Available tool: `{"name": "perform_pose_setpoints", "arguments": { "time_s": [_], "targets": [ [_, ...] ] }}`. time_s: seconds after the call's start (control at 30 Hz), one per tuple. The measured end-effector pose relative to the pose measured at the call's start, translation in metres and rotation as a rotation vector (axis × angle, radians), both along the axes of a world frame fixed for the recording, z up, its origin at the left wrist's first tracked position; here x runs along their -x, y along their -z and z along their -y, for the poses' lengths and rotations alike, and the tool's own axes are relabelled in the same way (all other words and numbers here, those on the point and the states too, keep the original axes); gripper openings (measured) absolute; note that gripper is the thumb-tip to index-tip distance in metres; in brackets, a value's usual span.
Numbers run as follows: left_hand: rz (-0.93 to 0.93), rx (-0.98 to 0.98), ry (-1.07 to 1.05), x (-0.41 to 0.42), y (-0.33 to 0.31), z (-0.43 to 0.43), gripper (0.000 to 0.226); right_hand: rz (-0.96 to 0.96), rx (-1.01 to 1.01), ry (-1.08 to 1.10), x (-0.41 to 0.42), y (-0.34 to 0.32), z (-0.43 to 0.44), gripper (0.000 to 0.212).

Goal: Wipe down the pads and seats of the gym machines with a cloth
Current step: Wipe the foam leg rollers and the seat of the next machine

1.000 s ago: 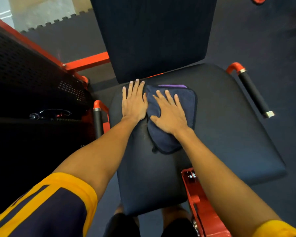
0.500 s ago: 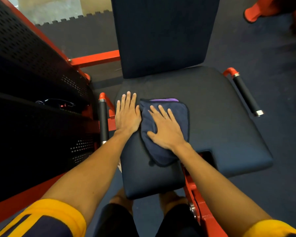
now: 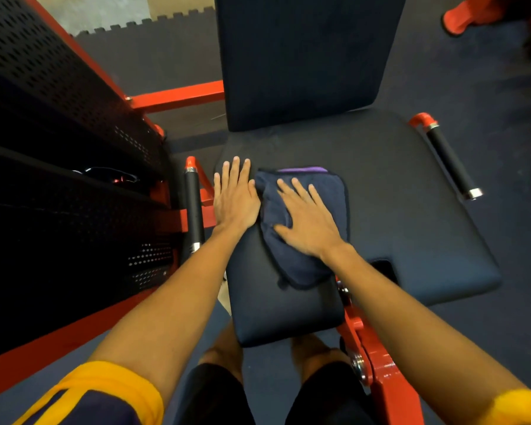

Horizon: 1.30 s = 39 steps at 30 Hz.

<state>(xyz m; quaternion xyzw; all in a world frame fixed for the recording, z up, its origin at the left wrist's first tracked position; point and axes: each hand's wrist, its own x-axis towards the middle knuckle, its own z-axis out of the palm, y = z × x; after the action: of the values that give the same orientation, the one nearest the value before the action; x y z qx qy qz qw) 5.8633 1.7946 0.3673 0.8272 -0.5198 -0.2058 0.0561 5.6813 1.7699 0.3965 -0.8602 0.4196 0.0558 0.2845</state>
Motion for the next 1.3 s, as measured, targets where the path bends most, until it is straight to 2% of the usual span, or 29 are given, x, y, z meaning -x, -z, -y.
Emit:
{"name": "perform_pose_setpoints", "arguments": {
  "time_s": [0.1,0.23,0.37,0.63,0.83,0.97,1.07,1.17,1.23,1.3],
  "targets": [
    [-0.002,0.002,-0.036,-0.003,0.007,0.009,0.055,-0.02,0.003,-0.052,0.001,0.003,0.009,0.083],
    [-0.059,0.005,-0.097,-0.008,0.009,0.028,0.057,-0.022,-0.042,0.032,-0.034,0.016,0.067,0.077],
    [-0.008,0.022,-0.127,-0.007,0.017,0.033,0.057,-0.046,-0.071,0.084,-0.066,0.028,0.115,0.077],
    [0.067,0.009,-0.14,-0.001,0.024,0.03,0.059,-0.013,-0.148,-0.117,-0.019,0.018,0.086,0.087],
    [0.096,0.025,-0.151,0.001,0.025,0.033,0.059,-0.06,-0.158,-0.05,-0.081,0.028,0.142,0.08],
    [0.113,0.028,-0.187,-0.002,0.029,0.033,0.061,-0.063,-0.135,-0.075,-0.136,0.036,0.164,0.064],
    [0.101,0.041,-0.176,-0.003,0.028,0.035,0.061,-0.118,-0.093,-0.198,-0.124,0.032,0.185,0.077],
    [0.094,0.051,-0.201,-0.002,0.025,0.034,0.062,-0.186,-0.053,-0.165,-0.091,0.035,0.204,0.096],
    [0.086,0.046,-0.208,0.0,0.024,0.033,0.062,-0.23,-0.068,-0.126,-0.084,0.036,0.207,0.097],
    [0.096,0.049,-0.202,0.001,0.025,0.034,0.062,-0.243,-0.051,-0.104,-0.098,0.039,0.202,0.084]
  ]
}}
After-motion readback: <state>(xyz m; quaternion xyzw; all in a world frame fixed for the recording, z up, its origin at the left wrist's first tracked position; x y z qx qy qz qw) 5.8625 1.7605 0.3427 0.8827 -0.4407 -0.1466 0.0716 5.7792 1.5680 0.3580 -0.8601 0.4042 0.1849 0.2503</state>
